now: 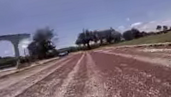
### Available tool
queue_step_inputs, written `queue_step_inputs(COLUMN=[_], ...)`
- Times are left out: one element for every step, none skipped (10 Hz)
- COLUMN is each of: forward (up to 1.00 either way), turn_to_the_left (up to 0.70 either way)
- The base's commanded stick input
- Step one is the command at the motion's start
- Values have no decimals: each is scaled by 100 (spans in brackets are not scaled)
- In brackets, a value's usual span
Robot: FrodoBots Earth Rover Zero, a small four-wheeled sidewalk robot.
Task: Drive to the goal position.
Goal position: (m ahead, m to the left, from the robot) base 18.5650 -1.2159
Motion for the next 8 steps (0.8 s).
queue_step_inputs(forward=[100, 100, 100, 100, 100, 100, 100, 100], turn_to_the_left=[0, 0, 0, 0, 0, 0, 0, 0])
